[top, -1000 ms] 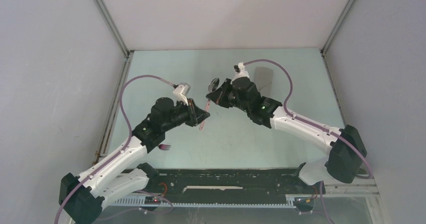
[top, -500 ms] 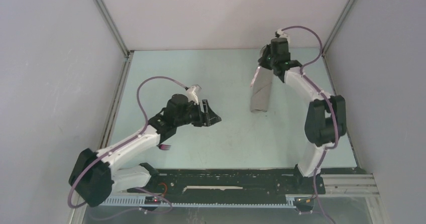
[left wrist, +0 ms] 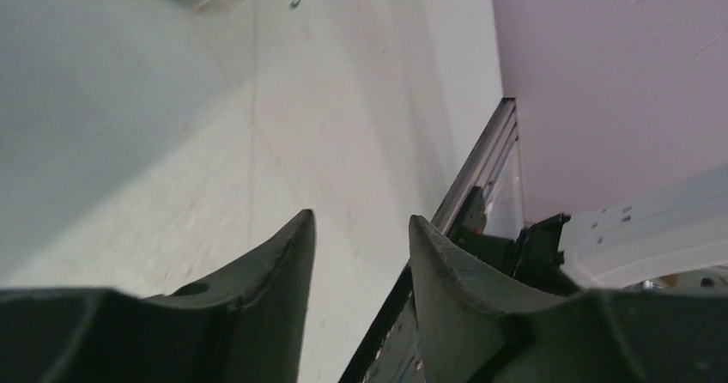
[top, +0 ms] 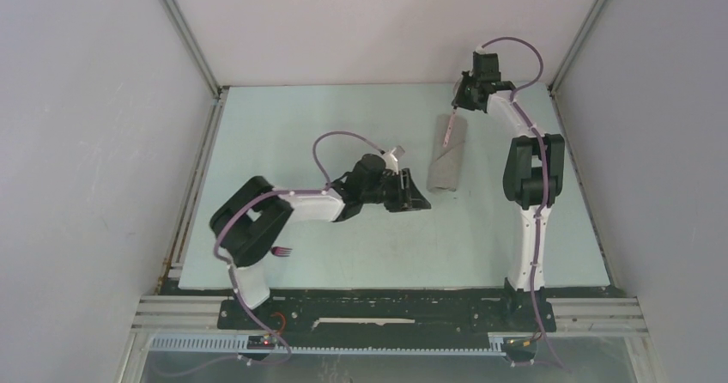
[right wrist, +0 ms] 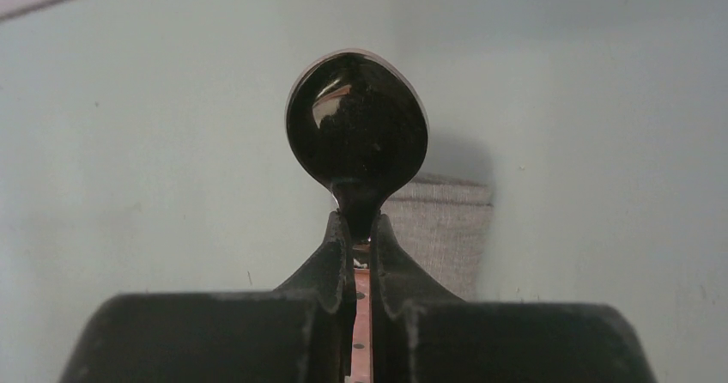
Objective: Fold the napkin into a case and place the utensils inside
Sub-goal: Insert the spoon into the folded napkin.
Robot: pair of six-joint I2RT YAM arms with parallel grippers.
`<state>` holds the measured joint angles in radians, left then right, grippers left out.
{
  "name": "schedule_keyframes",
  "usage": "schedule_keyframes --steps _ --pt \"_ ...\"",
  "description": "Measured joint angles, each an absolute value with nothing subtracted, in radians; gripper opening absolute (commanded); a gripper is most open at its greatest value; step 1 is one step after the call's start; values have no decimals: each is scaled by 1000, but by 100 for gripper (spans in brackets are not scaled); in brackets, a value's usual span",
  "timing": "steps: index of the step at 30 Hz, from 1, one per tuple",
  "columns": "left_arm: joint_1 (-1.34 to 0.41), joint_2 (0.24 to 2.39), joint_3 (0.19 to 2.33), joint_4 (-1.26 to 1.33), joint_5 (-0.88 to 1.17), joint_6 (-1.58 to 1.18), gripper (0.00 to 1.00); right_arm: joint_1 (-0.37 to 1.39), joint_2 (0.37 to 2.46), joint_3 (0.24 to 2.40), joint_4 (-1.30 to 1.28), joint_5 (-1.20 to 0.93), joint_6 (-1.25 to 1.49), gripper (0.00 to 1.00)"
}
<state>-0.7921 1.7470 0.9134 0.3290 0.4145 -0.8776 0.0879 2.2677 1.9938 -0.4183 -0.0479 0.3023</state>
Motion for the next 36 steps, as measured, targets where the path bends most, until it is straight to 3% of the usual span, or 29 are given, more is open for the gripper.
schedule_keyframes --steps 8,19,36 --pt "-812 2054 1059 555 488 -1086 33 86 2280 2004 -481 -62 281 0" --pt "-804 2253 1168 772 520 -1336 18 102 2280 1977 -507 -63 286 0" --pt "-744 2338 1229 800 517 -1425 17 111 2283 2012 -665 -111 293 0"
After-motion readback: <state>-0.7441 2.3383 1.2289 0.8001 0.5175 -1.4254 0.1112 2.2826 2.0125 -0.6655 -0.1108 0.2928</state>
